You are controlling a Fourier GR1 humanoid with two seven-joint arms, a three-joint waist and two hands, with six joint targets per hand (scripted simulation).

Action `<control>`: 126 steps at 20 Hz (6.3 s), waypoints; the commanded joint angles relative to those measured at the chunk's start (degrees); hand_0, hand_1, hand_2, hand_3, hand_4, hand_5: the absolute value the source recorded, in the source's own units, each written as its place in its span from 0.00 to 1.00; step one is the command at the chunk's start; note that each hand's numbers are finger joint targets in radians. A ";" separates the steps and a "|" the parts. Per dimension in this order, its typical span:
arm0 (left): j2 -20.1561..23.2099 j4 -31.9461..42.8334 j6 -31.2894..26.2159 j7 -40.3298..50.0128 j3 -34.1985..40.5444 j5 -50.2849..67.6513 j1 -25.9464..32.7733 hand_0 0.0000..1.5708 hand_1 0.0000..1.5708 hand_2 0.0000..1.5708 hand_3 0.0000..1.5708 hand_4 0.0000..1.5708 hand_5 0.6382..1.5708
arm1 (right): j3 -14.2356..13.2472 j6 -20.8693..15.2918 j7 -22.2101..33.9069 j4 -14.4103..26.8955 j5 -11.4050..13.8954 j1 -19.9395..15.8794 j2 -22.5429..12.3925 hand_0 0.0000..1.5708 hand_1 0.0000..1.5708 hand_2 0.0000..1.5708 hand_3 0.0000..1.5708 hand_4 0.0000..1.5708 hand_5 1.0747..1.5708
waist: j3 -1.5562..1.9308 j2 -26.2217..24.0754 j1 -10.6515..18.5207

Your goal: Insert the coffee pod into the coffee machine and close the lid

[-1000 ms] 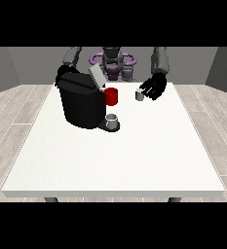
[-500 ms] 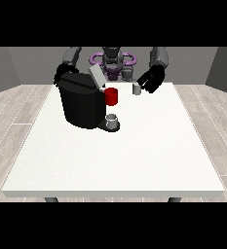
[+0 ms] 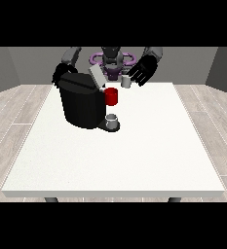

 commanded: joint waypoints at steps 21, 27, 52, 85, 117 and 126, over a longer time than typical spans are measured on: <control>-1.41 1.93 1.67 0.67 0.92 -2.27 -4.90 0.81 0.81 0.83 0.78 0.33 1.00 | -0.64 0.16 3.15 -4.63 -0.81 -2.25 -1.72 0.00 0.00 0.00 0.00 0.33 1.00 | 0.00 3.95 -4.15; -1.03 1.70 0.09 0.94 0.92 -2.46 -5.70 0.75 0.75 0.80 0.75 0.31 1.00 | -1.73 0.97 0.01 -2.85 -1.77 0.36 -1.64 0.00 0.00 0.00 0.00 0.33 1.00 | 0.02 4.32 -3.57; -4.38 2.20 0.73 2.35 0.13 -4.81 -5.21 0.73 0.73 0.75 0.65 0.29 1.00 | -3.24 -0.50 -0.25 -0.79 -1.20 -0.59 -2.40 0.00 0.00 0.00 0.00 0.24 1.00 | 0.01 4.47 -2.37; -1.05 1.28 -4.00 -0.71 -1.84 -9.99 -5.47 0.00 0.00 0.00 0.00 0.00 1.00 | -4.96 -1.63 -2.71 1.25 -2.37 -2.33 -1.94 0.00 0.00 0.00 0.00 0.25 1.00 | 0.02 3.52 -0.07; -23.75 -7.85 -10.50 -4.16 14.09 21.08 28.83 0.00 0.00 0.00 0.00 0.00 1.00 | -3.64 8.61 5.30 -6.40 -4.01 5.40 -10.03 0.00 0.00 0.00 0.00 0.00 1.00 | 0.01 -23.83 20.76; -26.24 -19.23 -10.16 -2.54 11.12 25.27 36.11 0.00 0.00 0.00 0.00 0.13 1.00 | 0.08 9.24 5.60 -5.69 -1.00 0.90 -7.73 0.00 0.00 0.00 0.00 0.00 1.00 | 0.00 -19.46 21.18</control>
